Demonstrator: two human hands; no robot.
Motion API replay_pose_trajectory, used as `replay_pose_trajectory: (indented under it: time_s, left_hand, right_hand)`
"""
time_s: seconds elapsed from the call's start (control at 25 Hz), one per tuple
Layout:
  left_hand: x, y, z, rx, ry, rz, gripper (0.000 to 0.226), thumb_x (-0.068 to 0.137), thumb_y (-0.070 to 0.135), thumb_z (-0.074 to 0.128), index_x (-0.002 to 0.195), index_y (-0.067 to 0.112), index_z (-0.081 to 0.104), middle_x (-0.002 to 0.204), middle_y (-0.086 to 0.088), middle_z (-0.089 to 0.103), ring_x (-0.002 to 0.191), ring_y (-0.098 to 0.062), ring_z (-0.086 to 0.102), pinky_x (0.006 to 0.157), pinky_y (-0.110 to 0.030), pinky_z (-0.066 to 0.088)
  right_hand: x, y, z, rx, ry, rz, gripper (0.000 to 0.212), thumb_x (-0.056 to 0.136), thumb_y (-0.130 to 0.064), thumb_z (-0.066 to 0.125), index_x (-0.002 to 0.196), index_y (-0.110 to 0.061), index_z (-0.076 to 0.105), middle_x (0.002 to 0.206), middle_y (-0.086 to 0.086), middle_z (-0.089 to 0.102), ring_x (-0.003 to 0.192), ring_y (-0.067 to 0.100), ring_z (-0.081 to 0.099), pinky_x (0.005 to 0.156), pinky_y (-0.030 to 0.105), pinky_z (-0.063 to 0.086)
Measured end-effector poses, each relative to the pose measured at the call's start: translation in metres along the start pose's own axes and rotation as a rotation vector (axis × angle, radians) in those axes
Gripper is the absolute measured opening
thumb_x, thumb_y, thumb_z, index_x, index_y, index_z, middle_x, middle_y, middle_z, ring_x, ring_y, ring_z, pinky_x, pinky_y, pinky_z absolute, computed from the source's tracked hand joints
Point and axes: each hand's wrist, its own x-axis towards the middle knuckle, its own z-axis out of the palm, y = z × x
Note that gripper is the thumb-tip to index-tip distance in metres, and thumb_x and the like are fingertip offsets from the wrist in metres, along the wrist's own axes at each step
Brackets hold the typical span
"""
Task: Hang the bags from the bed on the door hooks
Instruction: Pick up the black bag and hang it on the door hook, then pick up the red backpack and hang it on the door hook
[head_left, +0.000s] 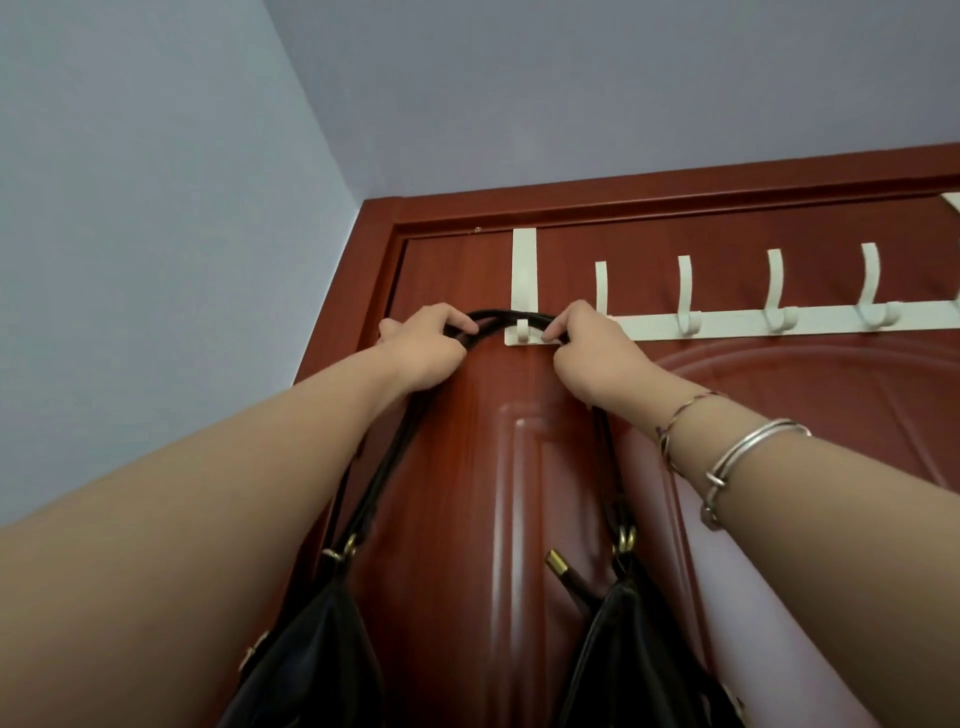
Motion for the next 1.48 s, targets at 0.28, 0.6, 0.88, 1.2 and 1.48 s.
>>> replay_pose_trajectory:
  time_s: [0.28,0.6,0.88,1.2,1.48]
  left_hand:
    - [-0.040,-0.017,0.019,-0.098,-0.043,0.102,0.039,0.088,0.012,0.051,0.115,0.039,0.059,0.141,-0.001,0.043,0.120,-0.023,0.043,0.097,-0.027,0.037]
    - [-0.141,0.004,0.050,-0.361,0.179,0.468,0.025,0.080,0.003,0.049,0.081,0.023,0.065,0.097,0.023,0.062,0.103,-0.006,0.042,0.084,0.001,0.026]
    - [-0.280,0.133,0.099,-0.595,-0.328,0.370,0.016,0.082,0.008,0.055,0.078,0.017,0.067,0.080,0.002,0.073,0.082,-0.016,0.065,0.075,-0.019,0.044]
    - [-0.552,0.372,0.118,-1.073,-0.857,0.232,0.021,0.081,0.008,0.052,0.071,0.021,0.065,0.070,0.004,0.074,0.050,-0.002,0.056,0.049,-0.020,0.042]
    - [-0.768,0.595,0.035,-1.324,-1.332,0.513,0.022,0.084,0.010,0.051,0.072,0.026,0.062,0.069,0.007,0.073,0.067,-0.008,0.064,0.054,-0.013,0.043]
  right_hand:
    - [-0.039,-0.006,0.019,0.142,-0.095,0.032,0.021,0.081,-0.007,0.036,0.095,-0.022,0.041,0.082,0.011,0.063,0.047,0.023,0.060,0.046,0.028,0.050]
    - [-0.173,0.045,-0.041,0.166,0.074,0.009,0.013,0.082,-0.016,0.048,0.088,-0.026,0.053,0.102,0.007,0.059,0.082,0.011,0.055,0.078,0.030,0.048]
    - [-0.297,0.053,-0.256,-0.269,0.065,0.388,0.010,0.084,-0.014,0.049,0.090,-0.015,0.057,0.084,-0.002,0.058,0.075,0.019,0.055,0.070,0.034,0.047]
    - [-0.540,-0.049,-0.546,-0.564,0.157,0.884,0.012,0.085,-0.013,0.046,0.085,-0.022,0.055,0.091,-0.006,0.060,0.095,0.029,0.064,0.081,0.045,0.053]
    - [-0.711,-0.198,-0.759,-0.800,0.550,1.173,0.014,0.085,-0.011,0.046,0.080,-0.022,0.054,0.086,-0.002,0.061,0.077,0.021,0.063,0.064,0.034,0.051]
